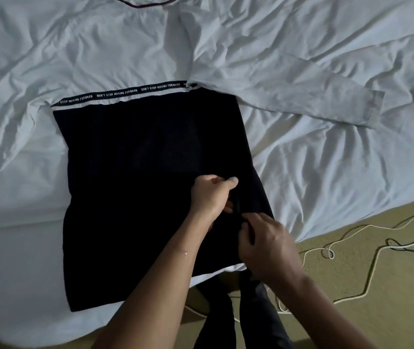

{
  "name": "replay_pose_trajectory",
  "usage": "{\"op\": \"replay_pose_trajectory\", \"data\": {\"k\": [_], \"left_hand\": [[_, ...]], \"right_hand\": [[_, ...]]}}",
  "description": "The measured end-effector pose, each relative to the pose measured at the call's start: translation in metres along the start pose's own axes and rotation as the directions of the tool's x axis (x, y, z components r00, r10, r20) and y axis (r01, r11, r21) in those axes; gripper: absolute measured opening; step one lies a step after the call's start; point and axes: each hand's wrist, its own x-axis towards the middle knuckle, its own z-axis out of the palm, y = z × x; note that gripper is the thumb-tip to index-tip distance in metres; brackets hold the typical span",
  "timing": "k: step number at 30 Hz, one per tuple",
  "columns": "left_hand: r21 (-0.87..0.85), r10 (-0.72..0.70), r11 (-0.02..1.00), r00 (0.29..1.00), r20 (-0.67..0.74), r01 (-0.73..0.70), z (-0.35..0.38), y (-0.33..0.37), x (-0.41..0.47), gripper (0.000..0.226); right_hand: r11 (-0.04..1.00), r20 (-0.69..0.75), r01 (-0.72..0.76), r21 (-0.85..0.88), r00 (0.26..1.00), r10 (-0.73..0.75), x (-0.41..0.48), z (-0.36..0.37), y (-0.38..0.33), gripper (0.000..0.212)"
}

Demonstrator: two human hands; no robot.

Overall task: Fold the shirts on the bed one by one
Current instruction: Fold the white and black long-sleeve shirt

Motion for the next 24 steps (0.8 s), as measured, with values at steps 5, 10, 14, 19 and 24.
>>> {"op": "replay_pose_trajectory", "data": {"k": [5, 10, 14, 19, 24], "left_hand": [[0.098, 0.064, 0.993, 0.998, -0.009, -0.063, 0.004, -0.004, -0.006, 0.025], [0.075, 0.161, 0.986, 0.975, -0.156, -0.151, -0.012, -0.014, -0.013, 0.018], [0.144, 0.102, 0.986, 0.987, -0.124, -0.084, -0.014, -0.014, -0.028, 0.035], [0.09, -0.013, 0.996, 0.995, -0.101, 0.022, -0.015, -0.02, -0.043, 0.014], [-0.112, -0.12, 0.988, 0.978, -0.17, 0.102, -0.021, -0.014, -0.036, 0.015]], "right_hand": [[0.991, -0.21, 0.065, -0.115, 0.974, -0.088, 0.031, -0.004, 0.02, 0.042], [0.928, 0.144, 0.198, -0.317, 0.977, -0.16, 0.03, 0.018, 0.04, 0.066], [0.925, 0.079, 0.112, -0.363, 0.993, -0.09, 0.02, 0.026, 0.037, 0.07], [0.922, 0.077, 0.2, -0.333, 0.98, -0.184, 0.026, 0.032, 0.033, 0.069], [0.907, 0.123, 0.226, -0.356, 0.973, -0.194, 0.023, 0.04, 0.044, 0.071]]}}
